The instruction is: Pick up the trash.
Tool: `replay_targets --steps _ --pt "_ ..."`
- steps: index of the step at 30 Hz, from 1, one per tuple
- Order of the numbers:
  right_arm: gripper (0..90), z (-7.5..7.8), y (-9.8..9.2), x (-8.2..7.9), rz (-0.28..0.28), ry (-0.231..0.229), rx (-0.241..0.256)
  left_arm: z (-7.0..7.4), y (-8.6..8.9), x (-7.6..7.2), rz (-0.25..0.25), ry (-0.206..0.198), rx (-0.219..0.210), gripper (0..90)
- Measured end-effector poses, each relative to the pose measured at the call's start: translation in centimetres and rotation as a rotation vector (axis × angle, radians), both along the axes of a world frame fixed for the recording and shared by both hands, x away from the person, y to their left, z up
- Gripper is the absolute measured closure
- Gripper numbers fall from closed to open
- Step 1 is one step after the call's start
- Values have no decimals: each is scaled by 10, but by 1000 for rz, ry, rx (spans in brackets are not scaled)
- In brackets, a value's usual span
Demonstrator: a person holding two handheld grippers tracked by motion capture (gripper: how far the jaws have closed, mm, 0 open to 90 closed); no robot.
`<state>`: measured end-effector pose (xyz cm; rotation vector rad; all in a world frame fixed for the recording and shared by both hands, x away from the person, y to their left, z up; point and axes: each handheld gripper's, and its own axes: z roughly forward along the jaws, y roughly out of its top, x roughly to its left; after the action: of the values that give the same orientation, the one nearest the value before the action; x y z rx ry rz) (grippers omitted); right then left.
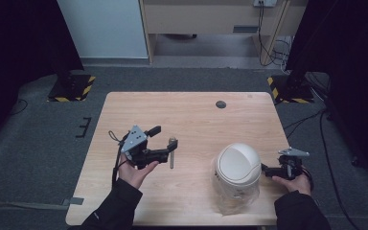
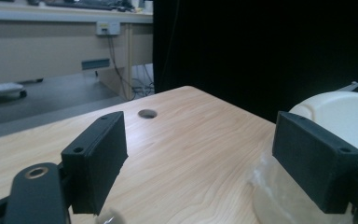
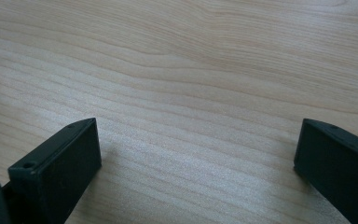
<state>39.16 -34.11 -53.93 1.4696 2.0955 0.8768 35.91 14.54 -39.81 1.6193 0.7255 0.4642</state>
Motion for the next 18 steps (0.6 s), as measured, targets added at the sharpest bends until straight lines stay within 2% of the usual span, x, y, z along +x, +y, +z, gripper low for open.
replay_targets --steps 4,5,6,8,18 --pt "8 0 0 0 0 0 0 3 -25 1 -42 -6 -1 169" --pt "8 0 0 0 0 0 0 3 -25 1 -42 -6 -1 169" --pt "8 0 0 0 0 0 0 3 -37 1 -67 -4 10 168" --pt "8 0 0 0 1 0 0 1 -50 1 -90 1 15 165" --pt "8 0 0 0 1 0 0 -18 -104 -1 -191 45 39 162"
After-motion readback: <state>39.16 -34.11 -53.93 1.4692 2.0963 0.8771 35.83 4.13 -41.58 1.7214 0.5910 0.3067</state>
